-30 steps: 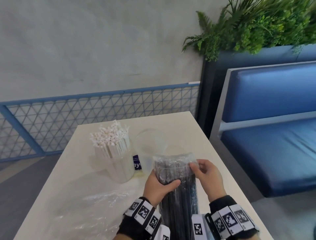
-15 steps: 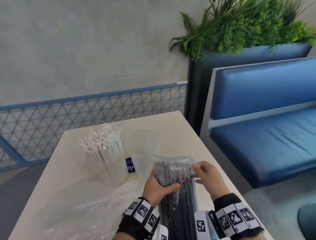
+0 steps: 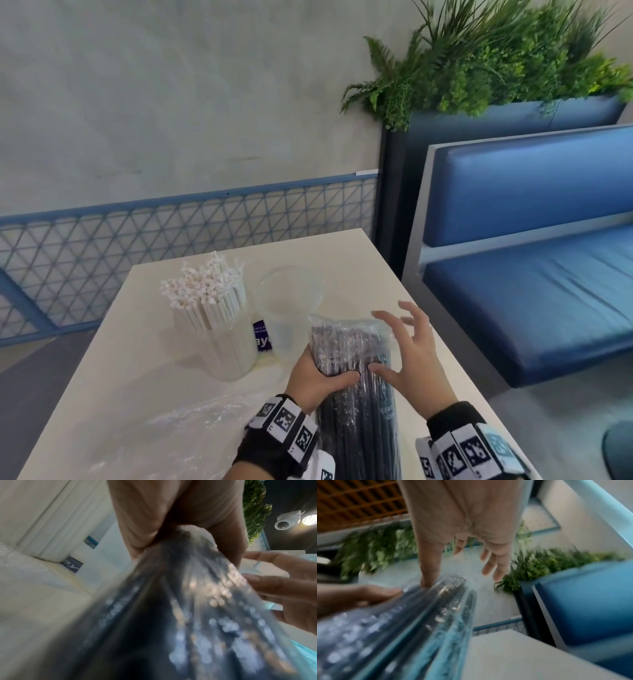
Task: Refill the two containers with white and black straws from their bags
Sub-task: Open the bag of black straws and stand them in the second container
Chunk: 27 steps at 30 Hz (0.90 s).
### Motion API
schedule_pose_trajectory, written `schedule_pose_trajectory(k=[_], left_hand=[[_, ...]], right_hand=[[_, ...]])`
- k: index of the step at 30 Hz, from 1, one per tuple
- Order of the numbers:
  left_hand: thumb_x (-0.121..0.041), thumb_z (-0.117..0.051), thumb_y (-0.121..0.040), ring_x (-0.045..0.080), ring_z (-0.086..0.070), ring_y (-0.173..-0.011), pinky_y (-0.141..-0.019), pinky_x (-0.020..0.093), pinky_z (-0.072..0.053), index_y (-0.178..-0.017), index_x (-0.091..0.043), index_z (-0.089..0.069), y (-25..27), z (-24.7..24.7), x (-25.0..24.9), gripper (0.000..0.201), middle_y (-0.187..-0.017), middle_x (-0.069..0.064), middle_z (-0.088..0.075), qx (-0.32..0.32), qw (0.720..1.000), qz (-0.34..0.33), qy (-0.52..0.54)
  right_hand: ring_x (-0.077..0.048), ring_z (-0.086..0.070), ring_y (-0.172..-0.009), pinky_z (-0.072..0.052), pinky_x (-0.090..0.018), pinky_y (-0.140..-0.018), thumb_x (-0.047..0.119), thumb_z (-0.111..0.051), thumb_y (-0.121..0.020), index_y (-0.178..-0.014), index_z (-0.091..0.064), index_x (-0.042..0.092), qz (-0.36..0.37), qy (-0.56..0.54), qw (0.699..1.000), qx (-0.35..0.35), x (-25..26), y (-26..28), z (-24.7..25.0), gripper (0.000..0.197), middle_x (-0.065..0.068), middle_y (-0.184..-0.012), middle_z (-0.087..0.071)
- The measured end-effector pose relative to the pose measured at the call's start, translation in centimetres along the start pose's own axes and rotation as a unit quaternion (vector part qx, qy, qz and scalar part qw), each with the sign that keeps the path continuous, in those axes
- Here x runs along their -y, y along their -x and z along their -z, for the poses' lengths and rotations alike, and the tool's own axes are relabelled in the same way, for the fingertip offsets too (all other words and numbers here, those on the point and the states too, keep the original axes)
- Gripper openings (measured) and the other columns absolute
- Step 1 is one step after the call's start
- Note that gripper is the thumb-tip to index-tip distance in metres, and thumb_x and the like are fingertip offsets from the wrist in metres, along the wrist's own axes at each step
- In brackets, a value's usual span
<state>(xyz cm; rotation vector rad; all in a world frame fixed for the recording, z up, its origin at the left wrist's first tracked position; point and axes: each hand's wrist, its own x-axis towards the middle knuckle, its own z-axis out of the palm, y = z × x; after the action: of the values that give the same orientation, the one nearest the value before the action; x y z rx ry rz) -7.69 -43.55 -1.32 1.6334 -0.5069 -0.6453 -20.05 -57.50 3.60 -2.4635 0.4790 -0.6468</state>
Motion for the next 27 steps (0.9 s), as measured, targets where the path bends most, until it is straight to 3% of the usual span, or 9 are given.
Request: schedule_pose_trajectory(k=[4,6,8,9,11,13,16,21,27], left_hand=[[-0.033,-0.089,-0.045,0.015,-0.065,-0.102,-0.090,0.033,-0.052,-0.112,-0.023,-0.055,0.1,-0.1,0.4,0.076,-0.108,0.000,-0.069,0.007,1.000,0.008,-0.002],[-0.031,-0.090,-0.048,0.014,-0.065,-0.102,-0.091,0.033,-0.051,-0.111,-0.023,-0.055,0.1,-0.1,0.5,0.073,-0.108,-0.001,-0.069,0.002,1.000,0.012,-0.005],[-0.020,-0.089,-0.057,0.013,-0.065,-0.101,-0.089,0.031,-0.051,-0.111,-0.023,-0.055,0.2,-0.1,0.6,0.064,-0.108,0.000,-0.068,-0.006,1.000,0.017,-0.005],[-0.017,-0.088,-0.059,0.012,-0.065,-0.101,-0.087,0.028,-0.051,-0.112,-0.022,-0.054,0.2,0.0,0.5,0.062,-0.108,-0.001,-0.068,-0.006,1.000,0.018,-0.006],[-0.016,-0.087,-0.062,0.008,-0.064,-0.100,-0.083,0.023,-0.050,-0.113,-0.023,-0.054,0.3,-0.1,0.5,0.062,-0.108,-0.004,-0.068,-0.001,1.000,0.015,-0.010],[-0.018,-0.087,-0.062,0.006,-0.064,-0.100,-0.081,0.020,-0.048,-0.113,-0.025,-0.053,0.4,-0.3,0.4,0.061,-0.109,-0.005,-0.067,0.003,1.000,0.011,-0.016],[-0.018,-0.086,-0.061,0.006,-0.064,-0.100,-0.080,0.019,-0.049,-0.114,-0.024,-0.052,0.5,-0.5,0.4,0.063,-0.110,-0.006,-0.067,0.008,1.000,0.003,-0.018],[-0.041,-0.086,-0.048,0.011,-0.066,-0.098,-0.089,0.037,-0.054,-0.114,-0.025,-0.052,0.5,-0.7,0.6,0.076,-0.108,-0.002,-0.068,0.018,0.999,0.002,-0.033],[-0.040,-0.085,-0.049,0.012,-0.067,-0.094,-0.088,0.035,-0.054,-0.109,-0.025,-0.052,1.2,-0.7,0.6,0.071,-0.104,-0.002,-0.069,0.023,0.998,-0.003,-0.051]], right_hand=[[-0.020,-0.042,-0.116,-0.036,-0.032,-0.095,0.024,-0.079,-0.064,-0.092,-0.058,0.033,0.113,0.078,0.990,-0.041,-0.1,-0.9,-0.2,0.036,-0.003,-0.134,-0.041],[-0.014,-0.050,-0.109,-0.040,-0.037,-0.095,0.027,-0.072,-0.070,-0.079,-0.057,0.033,0.140,0.085,0.986,-0.035,-0.1,-1.3,-0.2,0.019,0.004,-0.124,-0.053],[-0.005,-0.059,-0.097,-0.041,-0.041,-0.096,0.023,-0.070,-0.076,-0.077,-0.055,0.033,0.132,0.069,0.989,-0.011,0.0,-1.5,-0.2,0.019,0.015,-0.111,-0.062],[-0.004,-0.061,-0.092,-0.043,-0.038,-0.095,0.020,-0.069,-0.079,-0.078,-0.056,0.032,0.119,0.045,0.992,0.003,0.0,-1.4,-0.2,0.018,0.018,-0.105,-0.065],[-0.005,-0.065,-0.085,-0.051,-0.027,-0.083,0.019,-0.065,-0.085,-0.084,-0.060,0.026,0.086,-0.010,0.996,0.022,0.0,-1.4,-0.1,0.008,0.017,-0.097,-0.068],[-0.008,-0.065,-0.079,-0.054,-0.028,-0.073,0.021,-0.060,-0.087,-0.087,-0.060,0.022,0.060,-0.042,0.997,0.019,0.2,-1.5,-0.1,0.002,0.013,-0.090,-0.069],[-0.015,-0.066,-0.075,-0.055,-0.036,-0.071,0.021,-0.057,-0.089,-0.087,-0.056,0.023,0.029,-0.057,0.998,0.019,0.3,-1.9,0.0,0.003,0.007,-0.084,-0.069],[-0.010,-0.068,-0.076,-0.057,-0.032,-0.070,0.015,-0.056,-0.090,-0.078,-0.048,0.035,-0.020,-0.105,0.994,0.012,1.1,-2.3,0.6,0.025,0.006,-0.085,-0.071],[-0.016,-0.068,-0.077,-0.058,-0.036,-0.074,0.009,-0.052,-0.091,-0.077,-0.049,0.029,-0.079,-0.158,0.984,-0.007,1.1,-2.4,1.0,0.025,-0.003,-0.085,-0.071]])
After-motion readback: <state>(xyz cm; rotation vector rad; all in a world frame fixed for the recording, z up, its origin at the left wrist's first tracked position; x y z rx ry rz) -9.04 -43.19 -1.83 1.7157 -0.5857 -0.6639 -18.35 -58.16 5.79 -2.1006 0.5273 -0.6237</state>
